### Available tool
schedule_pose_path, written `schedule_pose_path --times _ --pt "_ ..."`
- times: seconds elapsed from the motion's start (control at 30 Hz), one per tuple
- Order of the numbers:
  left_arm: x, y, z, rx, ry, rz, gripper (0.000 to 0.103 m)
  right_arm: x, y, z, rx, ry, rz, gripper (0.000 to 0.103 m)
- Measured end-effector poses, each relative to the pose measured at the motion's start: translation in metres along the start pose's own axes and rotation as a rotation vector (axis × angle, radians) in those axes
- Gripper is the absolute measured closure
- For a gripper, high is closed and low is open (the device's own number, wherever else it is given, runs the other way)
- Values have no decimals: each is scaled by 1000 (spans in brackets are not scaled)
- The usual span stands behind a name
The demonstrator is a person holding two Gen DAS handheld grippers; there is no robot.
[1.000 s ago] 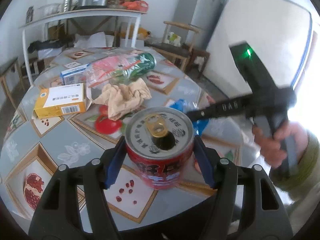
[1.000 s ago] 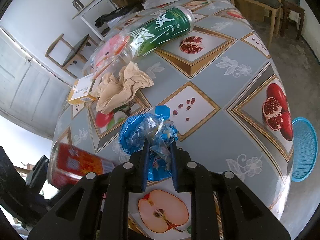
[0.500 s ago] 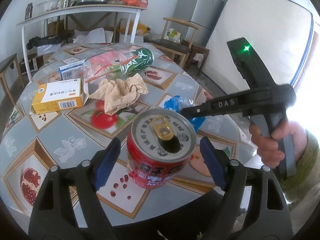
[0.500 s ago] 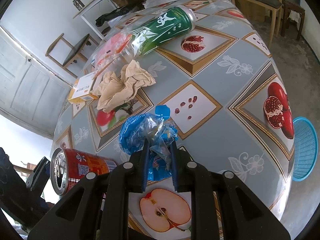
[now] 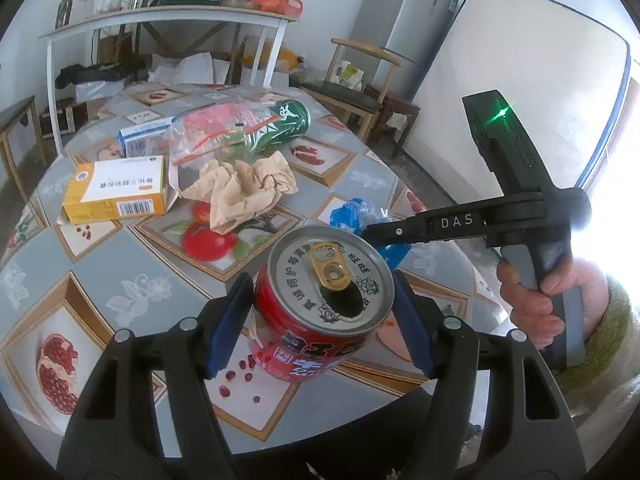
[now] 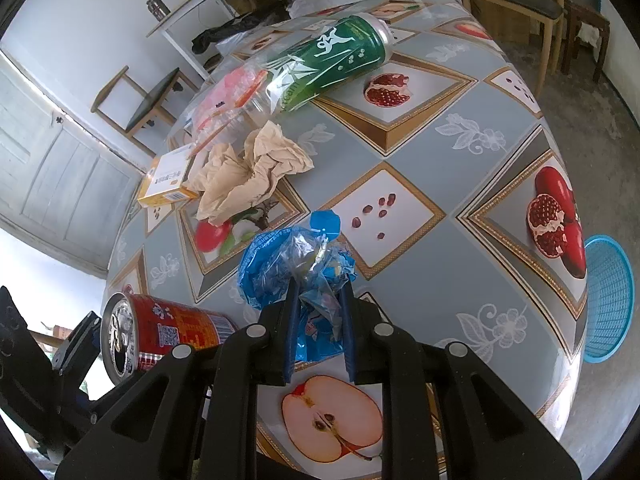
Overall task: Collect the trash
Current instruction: 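Regrip the red can with the left tool while the right tool holds the blue bag, then carry the red can and blue bag over the wastebasket and open both tools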
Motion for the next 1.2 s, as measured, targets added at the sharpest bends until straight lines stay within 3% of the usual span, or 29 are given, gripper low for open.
schedule_pose_path --times 0.3,0.77,1.0,1.2 --pt "-14 -3 -17 2 53 -20 38 -10 -3 -10 -2 30 -7 84" --pt "-28 34 -68 69 148 -17 38 -86 29 -24 44 213 0 84" --pt "-18 89 -100 131 138 92 38 -152 81 -12 138 349 70 84" --pt "7 158 -127 207 92 216 38 -219 150 21 280 478 179 84"
Point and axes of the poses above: each gripper's, at about its wrist camera, not at the fingertips, and x roughly the way its jaws point, y to its right, z to its underside, the point moved 9 cm from there along x, roughly the way its jaws point, and after that the axes turned 13 degrees about -z, right-handed, at the moved point
